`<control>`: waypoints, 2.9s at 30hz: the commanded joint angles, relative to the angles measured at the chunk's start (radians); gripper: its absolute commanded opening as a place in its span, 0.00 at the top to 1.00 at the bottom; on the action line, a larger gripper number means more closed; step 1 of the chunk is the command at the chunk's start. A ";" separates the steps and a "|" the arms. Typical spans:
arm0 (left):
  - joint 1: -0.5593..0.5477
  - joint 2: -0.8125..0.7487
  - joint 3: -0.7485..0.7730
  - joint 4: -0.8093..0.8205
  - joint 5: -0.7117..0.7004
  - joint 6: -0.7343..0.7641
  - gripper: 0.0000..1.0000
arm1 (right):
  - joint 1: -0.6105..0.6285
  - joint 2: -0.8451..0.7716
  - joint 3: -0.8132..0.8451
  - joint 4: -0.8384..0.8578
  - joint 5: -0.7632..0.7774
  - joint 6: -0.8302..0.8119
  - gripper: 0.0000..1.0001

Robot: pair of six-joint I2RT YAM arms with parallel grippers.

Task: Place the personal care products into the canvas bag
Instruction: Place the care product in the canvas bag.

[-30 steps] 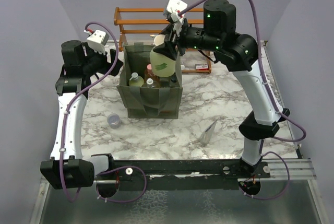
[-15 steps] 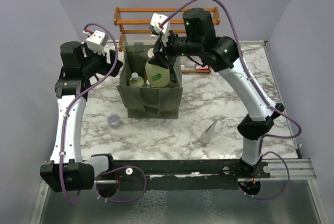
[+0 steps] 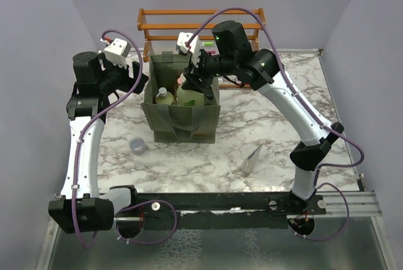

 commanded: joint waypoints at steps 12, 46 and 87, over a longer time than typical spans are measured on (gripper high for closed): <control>-0.002 -0.044 -0.016 0.024 0.021 0.014 0.26 | 0.001 -0.074 -0.088 0.101 0.027 -0.105 0.98; -0.002 -0.059 -0.029 0.020 0.021 0.037 0.26 | 0.001 0.064 -0.074 0.030 0.113 -0.161 0.98; -0.002 -0.093 -0.042 0.031 -0.079 0.049 0.26 | 0.000 0.214 -0.150 -0.053 0.239 -0.241 0.75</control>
